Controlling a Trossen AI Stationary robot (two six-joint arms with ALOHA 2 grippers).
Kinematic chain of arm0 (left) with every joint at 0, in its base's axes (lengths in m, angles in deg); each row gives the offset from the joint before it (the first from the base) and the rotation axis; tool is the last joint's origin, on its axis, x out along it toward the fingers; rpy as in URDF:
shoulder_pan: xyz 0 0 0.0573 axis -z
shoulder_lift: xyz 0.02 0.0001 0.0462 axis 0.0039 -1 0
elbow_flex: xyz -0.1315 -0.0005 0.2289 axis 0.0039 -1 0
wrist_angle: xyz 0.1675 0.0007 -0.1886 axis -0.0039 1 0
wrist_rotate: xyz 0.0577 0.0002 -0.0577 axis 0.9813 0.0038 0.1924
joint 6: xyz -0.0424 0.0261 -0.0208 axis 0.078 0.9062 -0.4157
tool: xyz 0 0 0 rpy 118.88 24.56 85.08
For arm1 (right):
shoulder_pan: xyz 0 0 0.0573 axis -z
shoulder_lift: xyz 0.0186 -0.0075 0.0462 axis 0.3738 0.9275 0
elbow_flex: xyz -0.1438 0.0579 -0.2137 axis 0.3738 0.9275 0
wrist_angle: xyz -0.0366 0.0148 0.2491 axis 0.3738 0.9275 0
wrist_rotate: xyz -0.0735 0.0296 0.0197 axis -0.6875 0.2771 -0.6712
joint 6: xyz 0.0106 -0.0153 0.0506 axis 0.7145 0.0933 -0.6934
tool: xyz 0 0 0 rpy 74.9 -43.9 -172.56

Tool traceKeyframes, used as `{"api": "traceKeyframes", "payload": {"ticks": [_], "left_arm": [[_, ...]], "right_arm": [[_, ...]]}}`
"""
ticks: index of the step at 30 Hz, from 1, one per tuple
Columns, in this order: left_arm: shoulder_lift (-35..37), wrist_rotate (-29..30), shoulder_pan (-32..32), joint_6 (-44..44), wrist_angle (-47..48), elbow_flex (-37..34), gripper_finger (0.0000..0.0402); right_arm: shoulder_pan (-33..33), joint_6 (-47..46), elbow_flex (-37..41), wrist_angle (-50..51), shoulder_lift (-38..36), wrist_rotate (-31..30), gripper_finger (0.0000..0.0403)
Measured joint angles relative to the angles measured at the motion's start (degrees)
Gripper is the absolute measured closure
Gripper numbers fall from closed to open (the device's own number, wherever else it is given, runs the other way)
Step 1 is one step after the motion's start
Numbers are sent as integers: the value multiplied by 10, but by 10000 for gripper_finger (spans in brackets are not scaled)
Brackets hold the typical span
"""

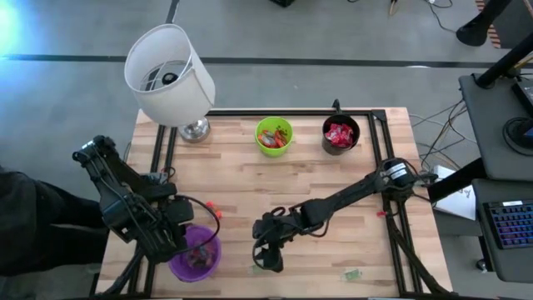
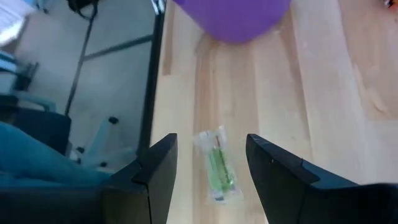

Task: Sort candy
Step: Put the green gummy into the violet bucket

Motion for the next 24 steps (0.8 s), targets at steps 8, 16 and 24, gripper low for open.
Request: {"api": "traceKeyframes", "payload": {"ticks": [8, 16, 24], "left_arm": [[0, 0, 0, -5, 0, 0, 260], [0, 0, -1, -9, 0, 0, 260], [0, 0, -1, -11, 0, 0, 260]], "right_arm": [[-18, 52, 0, -7, 39, 1, 220], [-29, 100, -3, -27, 61, -30, 220], [-36, 120, -3, -37, 88, -30, 220]]}}
